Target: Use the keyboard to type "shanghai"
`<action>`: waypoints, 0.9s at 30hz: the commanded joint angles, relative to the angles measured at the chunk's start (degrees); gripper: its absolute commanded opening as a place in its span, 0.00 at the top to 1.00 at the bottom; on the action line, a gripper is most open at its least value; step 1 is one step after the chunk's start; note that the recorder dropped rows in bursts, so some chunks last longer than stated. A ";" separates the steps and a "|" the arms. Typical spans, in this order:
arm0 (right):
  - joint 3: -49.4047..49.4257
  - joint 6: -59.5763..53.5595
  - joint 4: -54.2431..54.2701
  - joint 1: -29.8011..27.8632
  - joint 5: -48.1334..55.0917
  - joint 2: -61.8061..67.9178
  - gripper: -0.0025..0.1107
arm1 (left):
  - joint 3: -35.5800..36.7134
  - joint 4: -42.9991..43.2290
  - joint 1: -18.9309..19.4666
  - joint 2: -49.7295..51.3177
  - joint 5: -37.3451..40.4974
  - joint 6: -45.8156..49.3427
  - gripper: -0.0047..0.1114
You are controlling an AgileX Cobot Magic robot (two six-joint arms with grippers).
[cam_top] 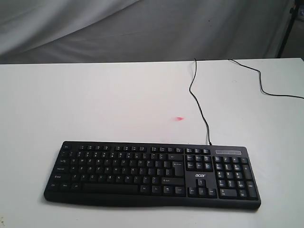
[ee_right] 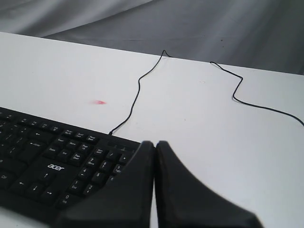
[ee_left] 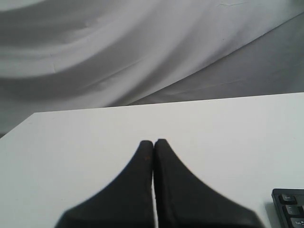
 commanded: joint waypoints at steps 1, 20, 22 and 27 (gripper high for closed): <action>0.15 0.04 0.11 -0.45 -0.67 -0.38 0.98 | 0.29 -0.03 -0.22 0.18 -0.22 -0.16 0.95; 0.15 0.04 0.00 -0.45 -19.45 -0.38 0.98 | 0.29 -0.03 -0.22 0.18 -0.22 -0.16 0.95; 0.15 0.04 0.00 -0.45 -23.29 -0.38 0.98 | 0.29 -0.03 -0.22 0.18 -0.22 -0.16 0.95; 0.15 0.04 0.00 -0.45 -29.69 -0.38 0.98 | 0.29 -0.03 -0.22 0.18 -0.22 -0.16 0.95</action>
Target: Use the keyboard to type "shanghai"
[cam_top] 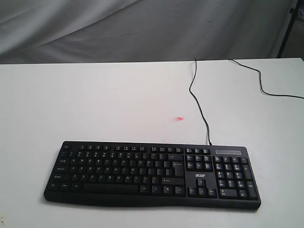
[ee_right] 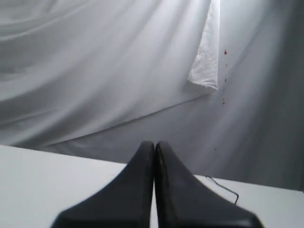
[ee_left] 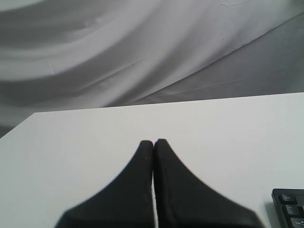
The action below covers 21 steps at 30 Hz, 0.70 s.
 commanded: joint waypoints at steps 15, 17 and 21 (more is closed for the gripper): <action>0.15 0.04 0.00 -0.45 -12.50 -0.38 0.98 | 0.29 -0.03 -0.22 0.18 -0.22 -0.16 0.95; 0.15 0.04 0.00 -0.45 -12.50 -0.38 0.98 | 0.29 -0.03 -0.22 0.18 -0.22 -0.16 0.95; 0.15 0.04 0.00 -0.45 -12.50 -0.38 0.98 | 0.29 -0.03 -0.22 0.18 -0.22 -0.16 0.95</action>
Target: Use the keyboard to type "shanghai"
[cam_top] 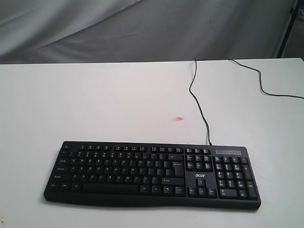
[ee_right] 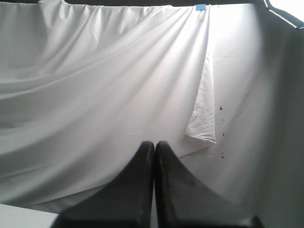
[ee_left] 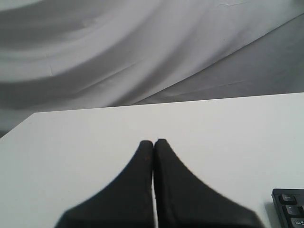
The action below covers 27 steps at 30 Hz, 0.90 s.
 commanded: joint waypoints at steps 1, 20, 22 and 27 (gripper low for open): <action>0.15 0.04 0.00 -0.45 -0.55 -0.28 0.98 | 0.29 -0.03 -0.22 0.18 -0.22 -0.16 0.95; -0.03 16.14 -1.49 -0.45 -12.19 -0.28 0.98 | 0.29 -0.03 -0.22 0.18 -0.22 -0.16 0.95; -0.63 17.64 -1.49 -0.45 -11.59 -0.28 0.98 | 0.29 -0.03 -0.22 0.18 -0.22 -0.16 0.95; -7.49 20.31 -1.49 -0.45 0.01 1.49 0.98 | 0.29 -0.03 -0.22 0.18 -0.22 -0.16 0.95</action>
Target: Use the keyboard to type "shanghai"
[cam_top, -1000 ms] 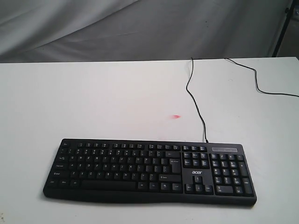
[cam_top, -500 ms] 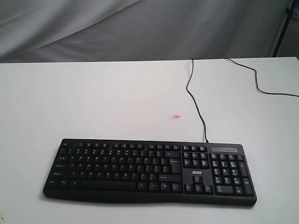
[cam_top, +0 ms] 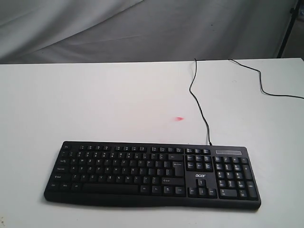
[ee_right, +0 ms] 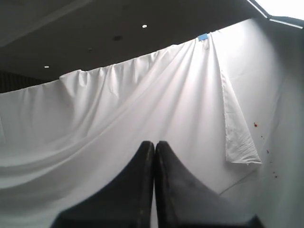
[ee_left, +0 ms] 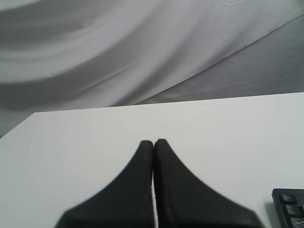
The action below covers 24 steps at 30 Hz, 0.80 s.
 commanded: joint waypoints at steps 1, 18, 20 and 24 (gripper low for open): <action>-5.67 3.48 -0.52 -0.45 4.80 4.87 0.98 | 0.29 -0.03 -0.22 0.18 -0.22 -0.16 0.95; -36.56 23.21 -28.40 12.86 20.56 47.86 0.98 | 0.29 -0.03 -0.22 0.18 -0.22 -0.16 0.95; -39.99 23.12 -28.52 14.91 25.03 50.06 0.98 | 0.29 -0.03 -0.22 0.18 -0.22 -0.16 0.95; -45.52 20.87 -28.52 18.39 28.89 53.52 0.98 | 0.29 -0.03 -0.22 0.18 -0.22 -0.16 0.95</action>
